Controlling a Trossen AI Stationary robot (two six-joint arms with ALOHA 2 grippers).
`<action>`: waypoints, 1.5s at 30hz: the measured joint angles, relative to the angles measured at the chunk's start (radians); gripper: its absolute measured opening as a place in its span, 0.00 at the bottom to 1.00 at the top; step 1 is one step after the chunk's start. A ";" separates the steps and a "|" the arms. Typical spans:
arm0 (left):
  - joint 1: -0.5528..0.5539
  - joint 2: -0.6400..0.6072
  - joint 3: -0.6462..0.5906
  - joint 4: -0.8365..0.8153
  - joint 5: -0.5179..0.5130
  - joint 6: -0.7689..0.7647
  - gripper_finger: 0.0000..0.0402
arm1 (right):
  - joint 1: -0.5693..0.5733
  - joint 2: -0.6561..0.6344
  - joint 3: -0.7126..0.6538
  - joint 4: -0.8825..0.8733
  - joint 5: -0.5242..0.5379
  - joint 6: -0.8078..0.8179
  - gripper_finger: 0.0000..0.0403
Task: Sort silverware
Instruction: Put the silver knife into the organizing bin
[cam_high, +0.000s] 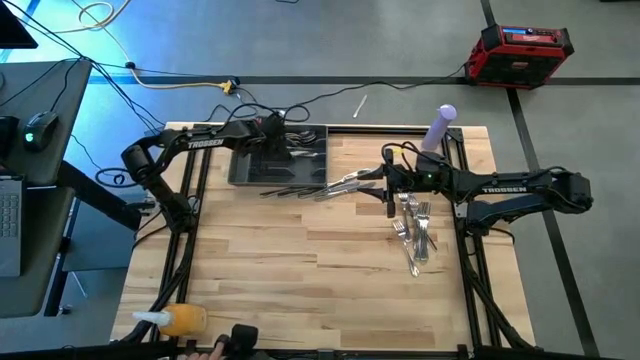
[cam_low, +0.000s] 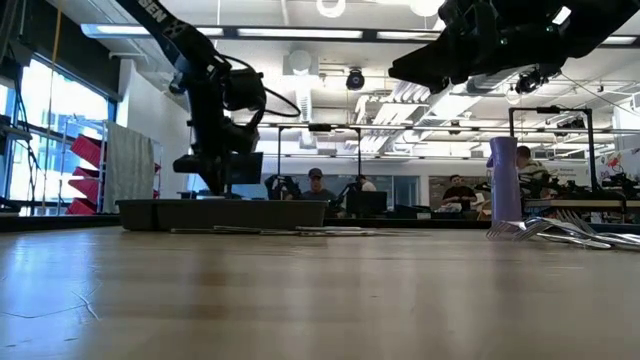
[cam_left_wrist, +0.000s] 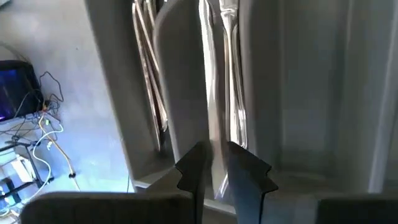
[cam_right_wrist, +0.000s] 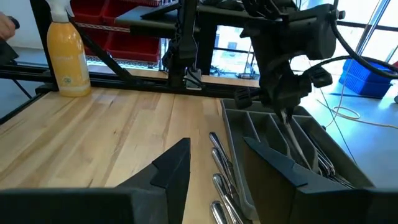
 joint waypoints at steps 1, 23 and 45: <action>0.002 0.002 0.000 0.000 0.001 0.003 0.13 | 0.000 0.000 0.000 0.000 0.000 0.000 0.32; -0.282 -0.341 0.106 -0.083 0.148 -0.738 0.26 | -0.083 0.100 -0.030 -0.167 -0.093 -0.103 0.32; -0.724 -0.259 0.105 -0.062 -0.171 -1.064 0.26 | -0.157 0.823 0.290 0.043 0.141 0.241 0.17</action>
